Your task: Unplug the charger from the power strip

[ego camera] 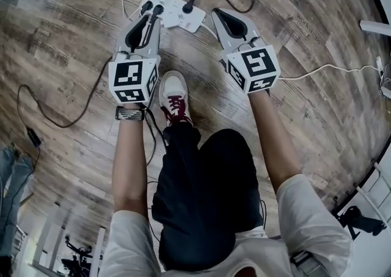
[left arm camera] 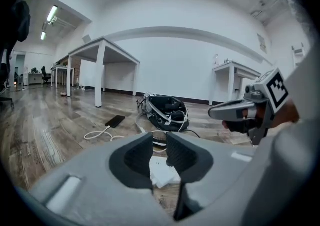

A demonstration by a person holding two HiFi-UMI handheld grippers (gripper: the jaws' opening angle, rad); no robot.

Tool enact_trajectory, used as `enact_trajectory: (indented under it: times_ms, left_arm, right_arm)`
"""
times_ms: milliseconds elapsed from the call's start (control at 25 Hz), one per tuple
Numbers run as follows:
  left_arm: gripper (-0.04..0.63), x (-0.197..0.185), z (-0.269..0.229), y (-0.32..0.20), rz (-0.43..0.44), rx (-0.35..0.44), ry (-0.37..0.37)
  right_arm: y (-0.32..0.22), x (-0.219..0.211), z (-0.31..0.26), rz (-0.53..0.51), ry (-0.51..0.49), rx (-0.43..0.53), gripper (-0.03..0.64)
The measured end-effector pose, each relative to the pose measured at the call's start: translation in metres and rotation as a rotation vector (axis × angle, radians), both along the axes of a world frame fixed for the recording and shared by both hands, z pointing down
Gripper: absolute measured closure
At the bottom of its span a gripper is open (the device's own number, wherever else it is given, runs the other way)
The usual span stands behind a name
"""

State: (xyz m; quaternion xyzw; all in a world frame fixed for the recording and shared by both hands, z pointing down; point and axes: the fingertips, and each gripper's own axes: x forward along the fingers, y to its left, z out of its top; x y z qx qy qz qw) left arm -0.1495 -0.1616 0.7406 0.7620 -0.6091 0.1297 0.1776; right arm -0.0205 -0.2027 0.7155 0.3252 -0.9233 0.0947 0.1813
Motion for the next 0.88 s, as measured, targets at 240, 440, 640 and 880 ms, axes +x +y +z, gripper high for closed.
enact_trajectory:
  times_ms: [240, 440, 640, 880]
  left_arm:
    - [0.569, 0.002, -0.077, -0.017, 0.033, 0.033, -0.016]
    - [0.589, 0.0, -0.174, -0.017, 0.048, 0.039, -0.02]
    - [0.591, -0.007, -0.288, -0.021, 0.04, 0.087, -0.057]
    - [0.591, -0.002, -0.43, -0.017, 0.027, 0.125, -0.091]
  right_arm:
    - [-0.018, 0.008, -0.103, 0.07, -0.046, 0.07, 0.615]
    - [-0.016, 0.008, -0.208, 0.099, -0.047, 0.101, 0.615]
    - [-0.015, 0.007, -0.309, 0.111, -0.051, 0.127, 0.615]
    - [-0.013, 0.03, -0.434, 0.15, -0.063, 0.132, 0.615]
